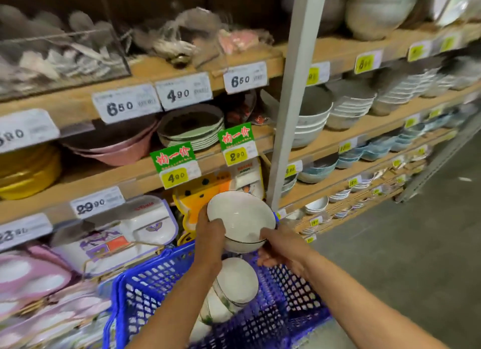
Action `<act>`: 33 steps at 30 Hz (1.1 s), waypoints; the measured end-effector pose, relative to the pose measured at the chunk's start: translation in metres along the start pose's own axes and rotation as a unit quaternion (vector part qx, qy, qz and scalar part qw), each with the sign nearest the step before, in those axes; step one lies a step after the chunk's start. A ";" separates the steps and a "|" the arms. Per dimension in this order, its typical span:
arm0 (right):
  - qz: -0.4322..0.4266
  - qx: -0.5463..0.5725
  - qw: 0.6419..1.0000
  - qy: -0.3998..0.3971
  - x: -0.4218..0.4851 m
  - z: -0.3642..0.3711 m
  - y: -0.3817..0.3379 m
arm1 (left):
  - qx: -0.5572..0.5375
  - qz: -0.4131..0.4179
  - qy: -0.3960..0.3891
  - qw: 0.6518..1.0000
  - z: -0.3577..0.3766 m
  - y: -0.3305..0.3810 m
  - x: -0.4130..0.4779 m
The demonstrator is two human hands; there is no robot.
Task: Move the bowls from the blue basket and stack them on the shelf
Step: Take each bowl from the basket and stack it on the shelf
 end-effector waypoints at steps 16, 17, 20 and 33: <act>-0.214 0.209 0.950 -0.090 -0.095 -0.056 -0.057 | -0.122 0.008 -0.028 0.992 0.049 0.120 -0.046; -0.224 0.219 0.945 -0.097 -0.100 -0.065 -0.059 | -0.127 0.005 -0.026 0.992 0.058 0.124 -0.050; -0.241 0.230 0.938 -0.096 -0.113 -0.098 -0.067 | -0.135 0.011 -0.024 0.991 0.094 0.136 -0.061; -0.257 0.225 0.940 -0.015 -0.163 -0.270 -0.113 | -0.170 0.020 -0.035 0.985 0.271 0.164 -0.092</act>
Point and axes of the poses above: each hand's wrist, its own x-axis towards the middle knuckle, its own z-axis out of the palm, y = z × x, the point moved 2 cm from there along x, towards the middle knuckle, and after that the axes turned 15 degrees about z, right-handed, at the moved point
